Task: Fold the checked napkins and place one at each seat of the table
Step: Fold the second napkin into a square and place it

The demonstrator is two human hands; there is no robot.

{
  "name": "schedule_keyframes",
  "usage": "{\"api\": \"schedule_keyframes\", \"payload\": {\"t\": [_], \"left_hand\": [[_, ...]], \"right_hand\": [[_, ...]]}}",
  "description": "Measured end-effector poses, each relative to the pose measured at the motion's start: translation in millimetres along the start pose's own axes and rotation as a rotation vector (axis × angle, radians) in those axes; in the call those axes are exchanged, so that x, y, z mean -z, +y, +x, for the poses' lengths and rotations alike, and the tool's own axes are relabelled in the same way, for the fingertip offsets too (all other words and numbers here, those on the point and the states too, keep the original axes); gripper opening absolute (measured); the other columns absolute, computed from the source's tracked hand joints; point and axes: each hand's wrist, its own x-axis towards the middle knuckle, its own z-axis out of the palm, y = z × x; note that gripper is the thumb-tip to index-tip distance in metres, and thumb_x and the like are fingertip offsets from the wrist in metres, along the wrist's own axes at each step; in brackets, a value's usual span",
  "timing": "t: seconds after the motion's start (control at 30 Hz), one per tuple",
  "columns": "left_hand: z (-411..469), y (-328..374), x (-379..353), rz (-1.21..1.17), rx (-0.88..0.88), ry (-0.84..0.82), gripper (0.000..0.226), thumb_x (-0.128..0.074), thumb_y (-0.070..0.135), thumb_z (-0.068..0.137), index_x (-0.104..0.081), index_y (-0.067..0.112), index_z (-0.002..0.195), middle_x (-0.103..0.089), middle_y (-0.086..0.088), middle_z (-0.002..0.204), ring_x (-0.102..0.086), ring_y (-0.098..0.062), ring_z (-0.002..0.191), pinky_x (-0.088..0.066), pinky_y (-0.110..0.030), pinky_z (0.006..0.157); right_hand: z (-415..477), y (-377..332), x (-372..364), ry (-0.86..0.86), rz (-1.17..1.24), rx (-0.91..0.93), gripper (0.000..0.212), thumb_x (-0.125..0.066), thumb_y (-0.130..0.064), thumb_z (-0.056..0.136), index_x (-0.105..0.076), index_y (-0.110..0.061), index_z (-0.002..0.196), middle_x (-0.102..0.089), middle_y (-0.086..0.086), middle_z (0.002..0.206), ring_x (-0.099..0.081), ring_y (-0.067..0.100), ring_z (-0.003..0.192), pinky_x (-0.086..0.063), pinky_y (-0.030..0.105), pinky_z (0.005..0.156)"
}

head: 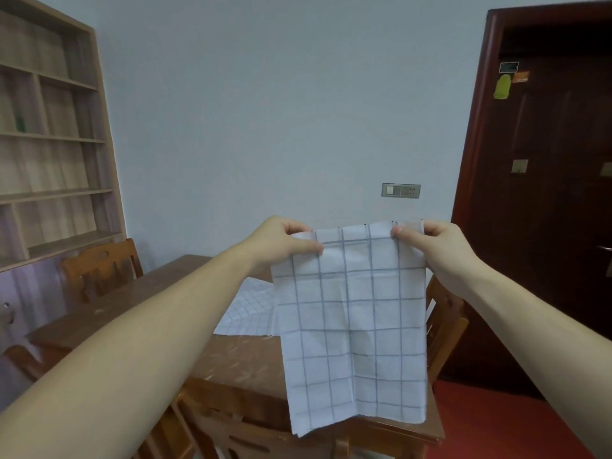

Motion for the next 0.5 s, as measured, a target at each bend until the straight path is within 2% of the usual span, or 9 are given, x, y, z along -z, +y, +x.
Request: {"api": "schedule_keyframes", "payload": {"t": [0.07,0.13,0.23,0.27,0.33,0.4,0.5], "left_hand": [[0,-6,-5,-0.348,0.055,0.043,0.015,-0.076,0.015,0.081,-0.074,0.012,0.095,-0.073,-0.009,0.092,-0.069,-0.024,0.082,-0.058,-0.045,0.080],[1,-15,-13,-0.571,0.101,0.048,0.017,-0.074,0.017,0.082,-0.074,0.013,0.099,-0.073,-0.012,0.098,-0.068,-0.028,0.089,-0.053,-0.050,0.087],[2,-27,-27,-0.610,0.189,0.060,0.030,-0.080,0.024,0.071,-0.073,0.011,0.097,-0.073,-0.016,0.102,-0.067,-0.031,0.095,-0.049,-0.053,0.093],[3,-29,-30,-0.620,0.193,0.067,0.030,-0.079,0.020,0.072,-0.073,0.009,0.099,-0.073,-0.017,0.103,-0.068,-0.031,0.096,-0.052,-0.052,0.091],[7,-31,-35,-0.678,0.164,0.089,0.022,-0.074,0.012,0.082,-0.070,0.004,0.102,-0.073,-0.016,0.099,-0.071,-0.029,0.089,-0.059,-0.043,0.076],[8,-29,-36,-0.731,0.135,0.109,0.017,-0.070,0.010,0.085,-0.070,0.003,0.100,-0.074,-0.015,0.095,-0.073,-0.025,0.082,-0.059,-0.036,0.066],[6,-30,-36,-0.676,0.134,0.015,0.018,-0.072,0.016,0.082,-0.072,0.007,0.098,-0.075,-0.012,0.098,-0.073,-0.024,0.087,-0.058,-0.035,0.071]], "right_hand": [[2,1,3,0.009,0.090,-0.056,0.023,-0.070,-0.018,0.089,-0.073,0.000,0.103,-0.074,0.018,0.105,-0.070,0.034,0.101,-0.056,0.049,0.092],[5,2,6,0.030,0.161,-0.102,0.027,-0.068,-0.020,0.090,-0.071,-0.001,0.109,-0.074,0.016,0.107,-0.070,0.033,0.102,-0.056,0.050,0.091],[8,6,11,0.054,0.210,-0.130,0.026,-0.067,-0.020,0.091,-0.070,-0.003,0.110,-0.074,0.015,0.108,-0.071,0.031,0.100,-0.057,0.047,0.088],[8,8,13,0.061,0.211,-0.135,0.024,-0.067,-0.020,0.091,-0.071,-0.004,0.109,-0.074,0.014,0.107,-0.071,0.030,0.099,-0.057,0.047,0.088],[7,12,16,0.078,0.197,-0.141,0.020,-0.067,-0.019,0.090,-0.072,-0.007,0.106,-0.074,0.014,0.107,-0.071,0.030,0.098,-0.057,0.047,0.088],[6,16,17,0.085,0.194,-0.145,0.019,-0.067,-0.018,0.090,-0.071,-0.007,0.105,-0.074,0.015,0.108,-0.071,0.030,0.098,-0.056,0.048,0.089],[7,19,19,0.105,0.249,-0.159,0.024,-0.066,-0.019,0.091,-0.070,-0.005,0.110,-0.073,0.016,0.112,-0.070,0.030,0.102,-0.055,0.047,0.091]]}}
